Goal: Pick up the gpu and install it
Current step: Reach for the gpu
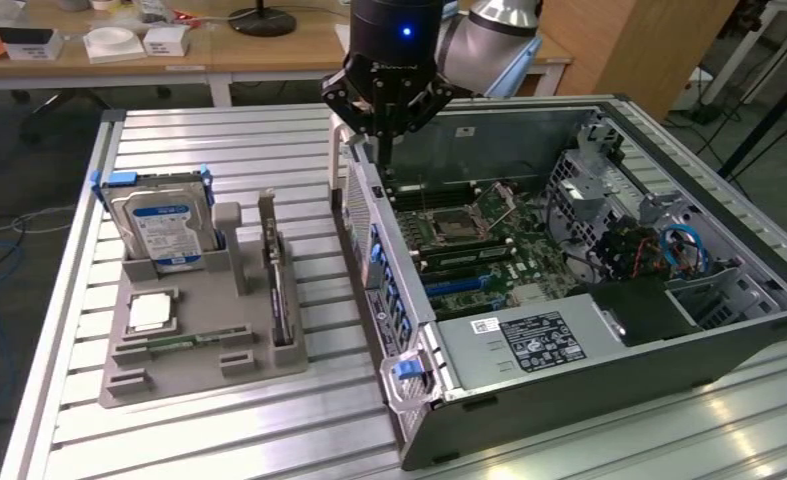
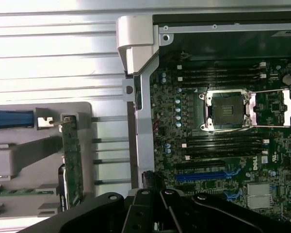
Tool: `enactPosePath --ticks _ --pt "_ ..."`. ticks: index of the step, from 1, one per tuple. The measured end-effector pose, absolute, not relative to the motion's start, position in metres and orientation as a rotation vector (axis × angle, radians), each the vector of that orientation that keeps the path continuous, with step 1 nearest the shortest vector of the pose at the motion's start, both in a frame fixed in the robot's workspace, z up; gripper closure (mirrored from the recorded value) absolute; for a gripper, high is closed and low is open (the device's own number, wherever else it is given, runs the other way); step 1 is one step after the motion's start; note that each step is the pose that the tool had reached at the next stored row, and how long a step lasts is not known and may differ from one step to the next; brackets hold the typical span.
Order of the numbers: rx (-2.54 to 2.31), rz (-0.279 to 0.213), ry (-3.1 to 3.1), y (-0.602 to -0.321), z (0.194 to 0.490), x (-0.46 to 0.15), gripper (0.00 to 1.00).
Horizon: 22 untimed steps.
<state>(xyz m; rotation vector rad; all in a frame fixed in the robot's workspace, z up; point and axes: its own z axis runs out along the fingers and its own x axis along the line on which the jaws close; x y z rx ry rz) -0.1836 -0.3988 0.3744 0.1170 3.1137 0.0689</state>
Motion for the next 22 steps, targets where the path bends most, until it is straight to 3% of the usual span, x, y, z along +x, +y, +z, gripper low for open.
enactPosePath --ticks 22 --pt "0.117 0.069 3.114 -0.3988 0.3715 -0.1938 0.89"
